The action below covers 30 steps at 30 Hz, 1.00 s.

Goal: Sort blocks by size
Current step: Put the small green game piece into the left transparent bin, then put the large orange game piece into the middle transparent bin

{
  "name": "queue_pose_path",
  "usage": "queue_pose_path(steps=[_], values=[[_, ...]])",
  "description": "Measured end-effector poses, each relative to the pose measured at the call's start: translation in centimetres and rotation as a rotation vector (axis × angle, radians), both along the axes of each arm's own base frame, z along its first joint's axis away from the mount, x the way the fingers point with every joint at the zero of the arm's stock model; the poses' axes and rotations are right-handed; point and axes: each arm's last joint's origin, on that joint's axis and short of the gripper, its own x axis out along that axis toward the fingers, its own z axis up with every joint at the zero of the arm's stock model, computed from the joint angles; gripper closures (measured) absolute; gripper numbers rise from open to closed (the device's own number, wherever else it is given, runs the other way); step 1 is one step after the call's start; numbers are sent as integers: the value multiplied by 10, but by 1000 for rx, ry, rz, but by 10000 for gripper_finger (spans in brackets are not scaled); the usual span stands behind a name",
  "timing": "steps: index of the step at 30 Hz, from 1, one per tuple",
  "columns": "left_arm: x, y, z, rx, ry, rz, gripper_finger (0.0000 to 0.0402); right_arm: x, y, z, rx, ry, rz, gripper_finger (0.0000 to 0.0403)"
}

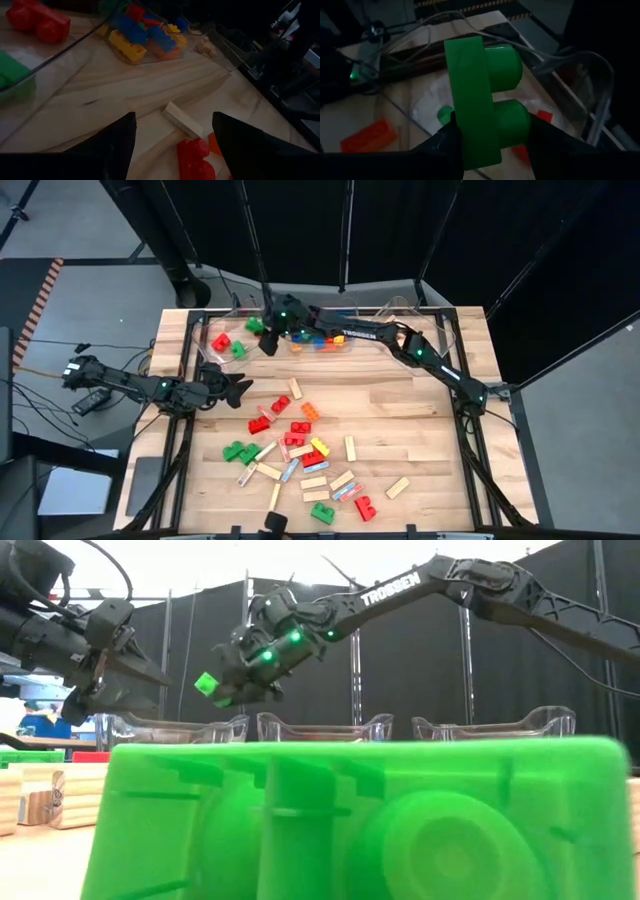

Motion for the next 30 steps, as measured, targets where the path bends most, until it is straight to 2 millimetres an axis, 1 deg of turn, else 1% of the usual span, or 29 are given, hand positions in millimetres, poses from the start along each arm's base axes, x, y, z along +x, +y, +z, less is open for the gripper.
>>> queue_pose_path(steps=[1, 2, 5, 7, 8, 10, 13, 15, 18, 20, 23, 25, 27, 30], values=[[0, 0, 0, -4, -2, 2, 133, 1, 2, 0, -24, 0, 5, 224], [0, 0, 0, -5, -4, 2, 133, 2, 4, 0, -52, 4, -4, 206], [0, 0, 0, -5, -3, 2, 133, 4, 7, 7, -116, 4, -29, 125], [0, 0, 0, -4, -2, 2, 133, 5, 8, 13, -133, -7, -41, 83], [0, 0, 0, -4, -2, 2, 133, 5, 8, 16, -138, -9, -50, 70], [0, 0, 0, -4, -3, 2, 133, 3, 7, 21, -136, 7, -54, 58], [0, 0, 0, -4, -3, 1, 133, -1, 9, 32, -150, 8, -39, 61], [0, 0, -1, -7, 7, -7, 133, -6, 15, 51, -168, 11, -5, 71], [-2, -1, -6, -70, 50, -18, 133, -24, 27, 94, -210, 10, 39, 90], [-2, -2, -8, -115, 89, -31, 137, -40, 36, 128, -241, -7, 57, 105], [0, -3, -9, -187, 156, -33, 152, -68, 49, 176, -297, -40, 77, 126], [4, -5, -4, -224, 175, -44, 168, -90, 58, 211, -345, -89, 80, 138], [11, -7, 7, -235, 172, -59, 187, -115, 65, 244, -393, -145, 70, 149], [22, -9, 30, -223, 191, -57, 215, -147, 73, 279, -430, -202, 22, 161]])
